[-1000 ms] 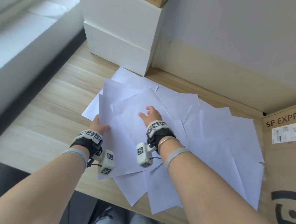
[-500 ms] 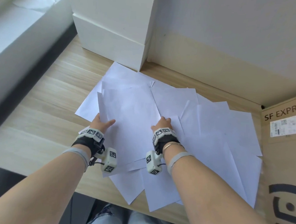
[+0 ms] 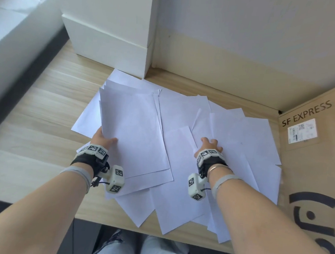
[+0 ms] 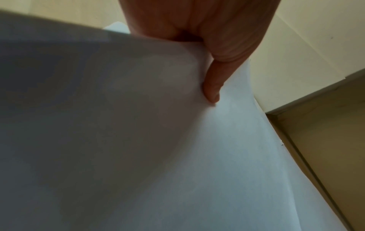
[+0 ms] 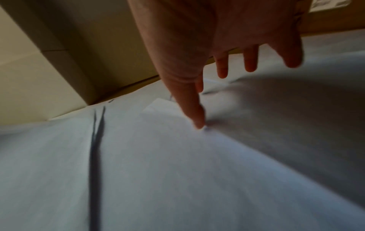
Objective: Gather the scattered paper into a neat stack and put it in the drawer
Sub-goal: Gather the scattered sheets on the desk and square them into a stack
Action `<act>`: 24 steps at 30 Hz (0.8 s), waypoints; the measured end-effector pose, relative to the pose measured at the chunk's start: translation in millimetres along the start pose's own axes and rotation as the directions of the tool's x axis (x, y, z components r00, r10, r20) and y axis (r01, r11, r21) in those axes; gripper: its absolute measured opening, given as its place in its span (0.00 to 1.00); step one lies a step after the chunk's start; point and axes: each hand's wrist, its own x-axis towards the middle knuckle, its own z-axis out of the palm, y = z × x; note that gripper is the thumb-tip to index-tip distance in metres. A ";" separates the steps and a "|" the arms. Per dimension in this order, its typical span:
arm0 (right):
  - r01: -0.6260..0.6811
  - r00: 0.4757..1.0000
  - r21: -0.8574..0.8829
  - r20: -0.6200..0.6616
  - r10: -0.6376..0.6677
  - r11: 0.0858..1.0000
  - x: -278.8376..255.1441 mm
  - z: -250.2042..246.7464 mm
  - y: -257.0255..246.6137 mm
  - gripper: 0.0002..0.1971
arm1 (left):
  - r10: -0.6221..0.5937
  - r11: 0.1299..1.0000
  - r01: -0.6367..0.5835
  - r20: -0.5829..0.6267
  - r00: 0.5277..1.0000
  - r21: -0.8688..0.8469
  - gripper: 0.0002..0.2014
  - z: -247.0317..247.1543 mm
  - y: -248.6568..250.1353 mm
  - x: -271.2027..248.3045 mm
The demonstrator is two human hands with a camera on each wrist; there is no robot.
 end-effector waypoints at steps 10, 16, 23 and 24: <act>-0.019 1.000 -0.080 -0.007 0.018 0.997 -8.4 26.1 27.0 0.35 | -0.023 0.999 0.024 -0.017 1.000 0.036 0.25 3.9 -8.4 -5.0; 0.232 0.973 0.126 -0.053 -0.227 0.965 -17.1 5.5 5.7 0.27 | -0.017 0.999 0.018 -0.027 0.999 0.037 0.25 4.8 -9.0 -7.3; 0.397 0.907 0.415 -0.042 -0.419 0.818 -38.9 12.4 -50.8 0.25 | -0.032 0.999 0.032 -0.028 0.999 0.014 0.24 7.7 -9.1 -13.0; 0.378 0.919 0.418 -0.064 -0.388 0.826 -34.6 13.5 -48.0 0.24 | -0.033 0.999 0.033 -0.027 0.999 0.010 0.24 7.9 -9.3 -13.4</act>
